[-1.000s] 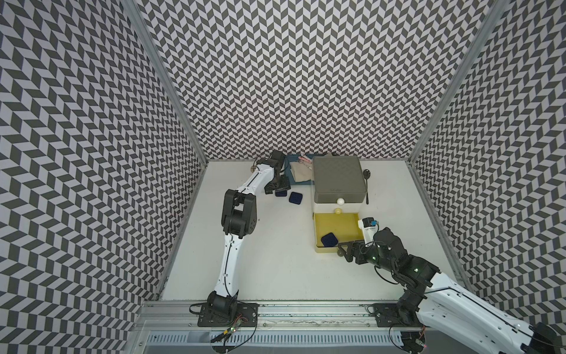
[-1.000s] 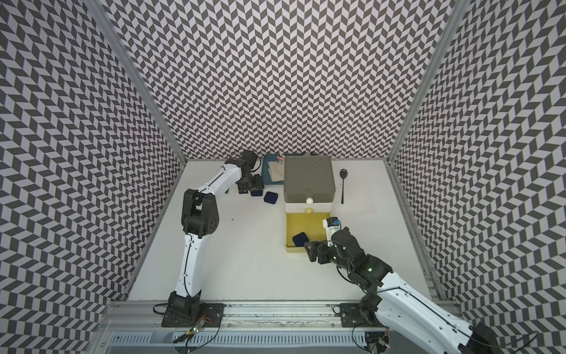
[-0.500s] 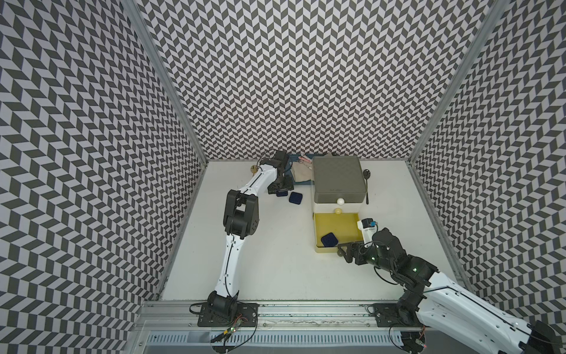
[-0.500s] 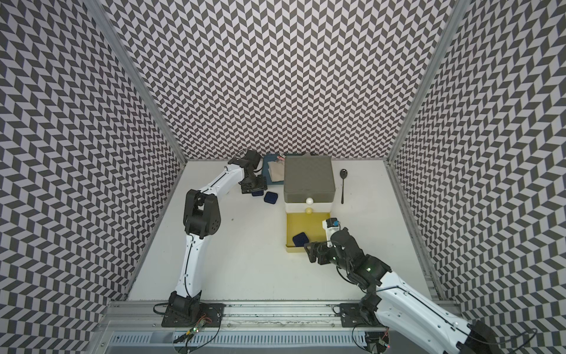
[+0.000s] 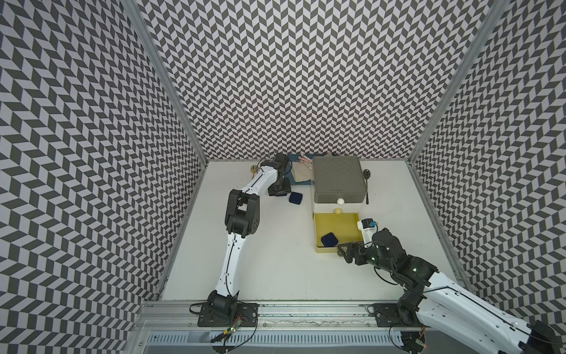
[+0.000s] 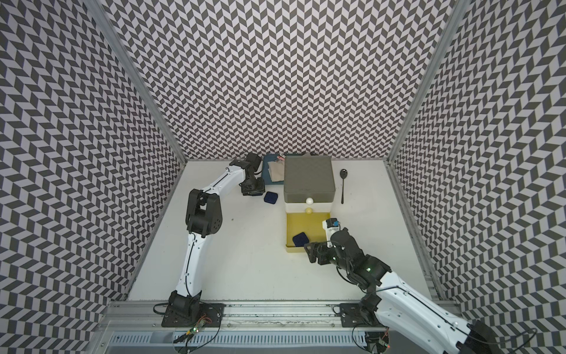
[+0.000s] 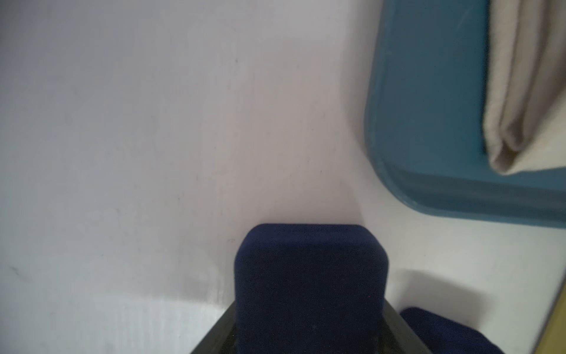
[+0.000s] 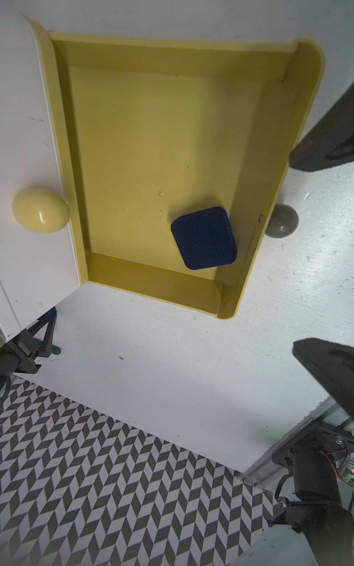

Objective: Place the brooch boxes into the drawer by color
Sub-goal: Pick up the brooch box from the center of the board.

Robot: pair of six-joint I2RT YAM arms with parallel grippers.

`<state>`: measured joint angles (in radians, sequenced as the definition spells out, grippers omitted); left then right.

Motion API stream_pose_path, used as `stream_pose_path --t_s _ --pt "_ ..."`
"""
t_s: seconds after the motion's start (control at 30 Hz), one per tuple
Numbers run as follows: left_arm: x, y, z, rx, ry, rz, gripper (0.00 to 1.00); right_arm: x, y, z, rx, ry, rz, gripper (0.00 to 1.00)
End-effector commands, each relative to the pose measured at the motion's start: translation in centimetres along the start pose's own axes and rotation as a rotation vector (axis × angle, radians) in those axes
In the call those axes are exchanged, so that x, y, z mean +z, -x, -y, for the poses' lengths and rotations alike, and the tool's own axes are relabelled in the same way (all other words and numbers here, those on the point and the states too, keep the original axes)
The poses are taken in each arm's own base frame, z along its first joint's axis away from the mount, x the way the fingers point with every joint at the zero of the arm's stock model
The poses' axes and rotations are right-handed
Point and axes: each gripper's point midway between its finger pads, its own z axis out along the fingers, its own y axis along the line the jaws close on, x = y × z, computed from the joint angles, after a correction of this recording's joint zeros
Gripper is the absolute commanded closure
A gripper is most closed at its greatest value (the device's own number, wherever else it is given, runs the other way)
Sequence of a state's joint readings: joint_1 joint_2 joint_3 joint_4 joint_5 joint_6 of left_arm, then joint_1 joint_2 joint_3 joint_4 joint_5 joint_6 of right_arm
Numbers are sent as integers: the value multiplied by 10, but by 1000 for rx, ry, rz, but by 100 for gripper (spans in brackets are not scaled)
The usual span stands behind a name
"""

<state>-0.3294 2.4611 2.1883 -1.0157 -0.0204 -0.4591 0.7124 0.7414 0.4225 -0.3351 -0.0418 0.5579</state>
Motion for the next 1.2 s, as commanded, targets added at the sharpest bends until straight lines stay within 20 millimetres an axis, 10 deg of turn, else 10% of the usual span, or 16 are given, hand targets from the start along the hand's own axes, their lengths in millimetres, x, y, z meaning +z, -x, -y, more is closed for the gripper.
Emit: stream_pose_path --t_s 0.0,0.23,0.47,0.9,1.17 --pt "-2 2 -4 16 29 6 47 2 4 -5 -10 22 25 11" --pt "-28 0 -11 32 79 34 65 6 1 -8 -20 36 -8 10" --pt "-119 -13 -19 89 33 223 65 -21 35 -43 -41 120 35 12" --pt "-277 -131 17 476 -433 645 66 -126 138 -129 -140 287 221 11" --pt "-362 -222 45 661 -733 828 63 -141 146 -187 -208 468 30 11"
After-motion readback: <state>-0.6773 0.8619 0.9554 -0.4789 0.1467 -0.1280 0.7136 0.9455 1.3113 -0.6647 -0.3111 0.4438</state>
